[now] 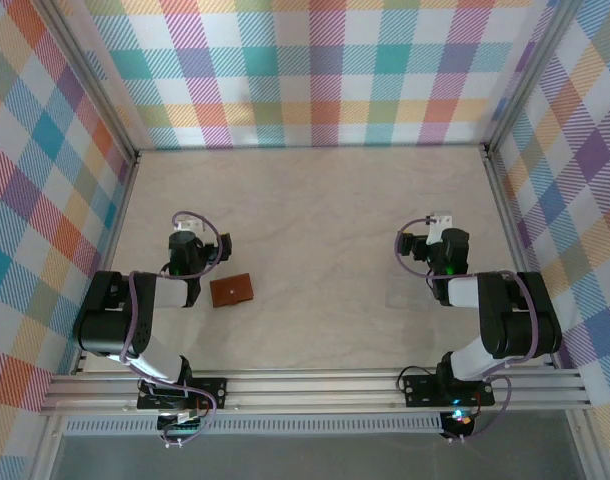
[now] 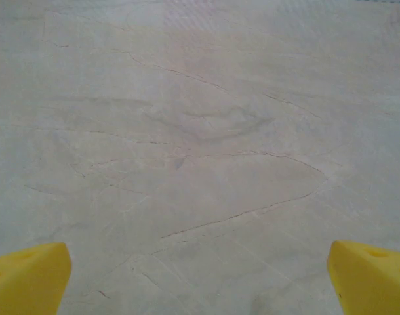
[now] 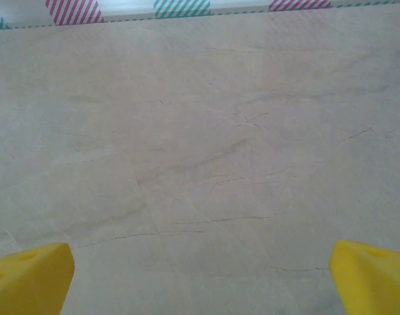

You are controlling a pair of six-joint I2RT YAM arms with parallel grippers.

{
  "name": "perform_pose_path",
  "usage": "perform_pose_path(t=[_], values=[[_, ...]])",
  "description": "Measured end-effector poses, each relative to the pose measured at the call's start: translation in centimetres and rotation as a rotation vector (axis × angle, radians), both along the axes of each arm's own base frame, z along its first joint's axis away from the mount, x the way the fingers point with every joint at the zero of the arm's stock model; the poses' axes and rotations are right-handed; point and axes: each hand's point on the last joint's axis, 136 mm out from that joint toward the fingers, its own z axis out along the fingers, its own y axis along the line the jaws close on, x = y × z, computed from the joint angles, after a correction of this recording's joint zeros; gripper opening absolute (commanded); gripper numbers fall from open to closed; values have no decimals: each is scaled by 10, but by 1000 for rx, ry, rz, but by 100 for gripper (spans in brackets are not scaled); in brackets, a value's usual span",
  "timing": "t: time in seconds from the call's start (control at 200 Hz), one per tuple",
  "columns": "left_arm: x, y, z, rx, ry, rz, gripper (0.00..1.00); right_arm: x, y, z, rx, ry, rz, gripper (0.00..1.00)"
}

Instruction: Take the credit cards out of the card holder

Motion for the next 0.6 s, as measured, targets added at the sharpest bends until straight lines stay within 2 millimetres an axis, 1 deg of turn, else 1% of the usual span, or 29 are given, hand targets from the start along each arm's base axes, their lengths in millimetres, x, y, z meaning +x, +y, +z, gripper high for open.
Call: perform_pose_path(t=[0.605], values=[[0, 0, 0, 0, 0, 0, 100, 0, 1, 0, 3, 0, 6, 100]])
